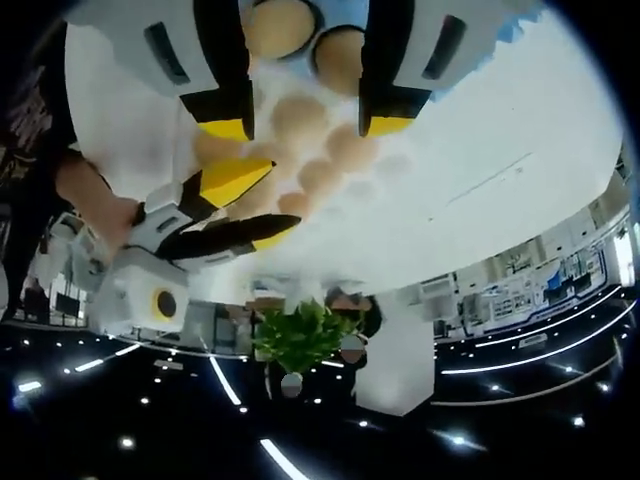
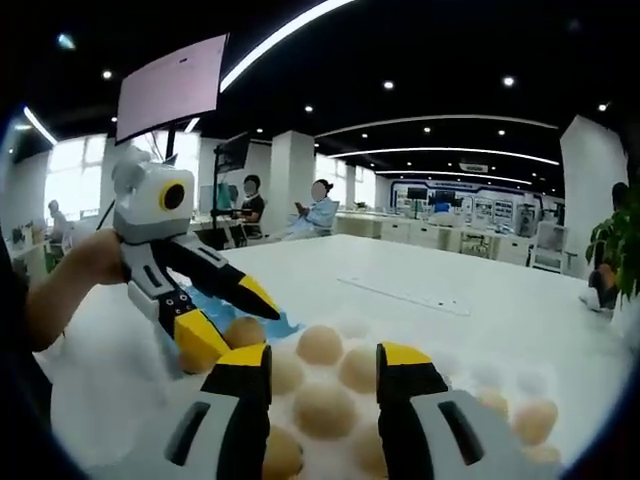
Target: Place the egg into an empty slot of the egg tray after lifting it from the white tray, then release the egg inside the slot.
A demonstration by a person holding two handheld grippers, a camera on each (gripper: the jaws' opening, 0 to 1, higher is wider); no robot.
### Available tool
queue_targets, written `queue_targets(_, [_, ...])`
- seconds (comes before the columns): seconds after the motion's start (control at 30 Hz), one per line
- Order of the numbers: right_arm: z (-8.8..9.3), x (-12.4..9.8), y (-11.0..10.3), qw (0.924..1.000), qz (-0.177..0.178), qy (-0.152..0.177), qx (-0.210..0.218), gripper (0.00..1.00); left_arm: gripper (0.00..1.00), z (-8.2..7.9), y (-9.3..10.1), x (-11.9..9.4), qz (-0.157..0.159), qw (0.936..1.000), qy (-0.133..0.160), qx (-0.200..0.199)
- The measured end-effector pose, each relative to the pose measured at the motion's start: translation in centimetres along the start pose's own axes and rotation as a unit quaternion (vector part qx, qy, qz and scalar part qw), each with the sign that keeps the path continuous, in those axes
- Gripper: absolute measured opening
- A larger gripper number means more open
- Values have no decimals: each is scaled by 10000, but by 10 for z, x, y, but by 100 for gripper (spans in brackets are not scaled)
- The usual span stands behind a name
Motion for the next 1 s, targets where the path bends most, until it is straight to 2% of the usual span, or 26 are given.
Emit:
queue_targets(0.47, [-2,0,-2,10000,10,-2,-87,44,43,3,4,22,202,9994,-223,156])
queue_targets(0.57, [-3,0,-3,9999,3,20,-119,44,37,6,2,30,330,9986,-259,317])
queue_targets(0.6, [-3,0,-3,9999,1,25,-126,44,31,6,1,33,358,9978,-335,455])
queue_targets(0.63, [-3,0,-3,9999,6,22,-120,44,27,3,0,33,404,9978,-411,314])
queue_targets(0.67, [-3,0,-3,9999,15,12,-118,44,27,2,-5,33,292,9972,-558,391])
queue_targets(0.73, [-3,1,-2,9999,19,-16,-126,44,26,0,-5,34,442,9968,-570,357])
queue_targets(0.9, [-4,2,-1,9999,28,1,-161,43,26,0,-5,32,513,9964,-588,332])
queue_targets(1.0, [-7,1,2,9990,251,123,-347,41,26,0,-7,32,512,9965,-583,305])
Point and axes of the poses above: the point that each gripper's makers call its tool centre point, and the gripper's own axes: x roughly forward along the fingers, y roughly to its right, z roughly out of its underside, the point moved 8 cm from there along -x, roughly backward along the fingers, and after that the axes turned 8 degrees about x, right-handed, at the moved point
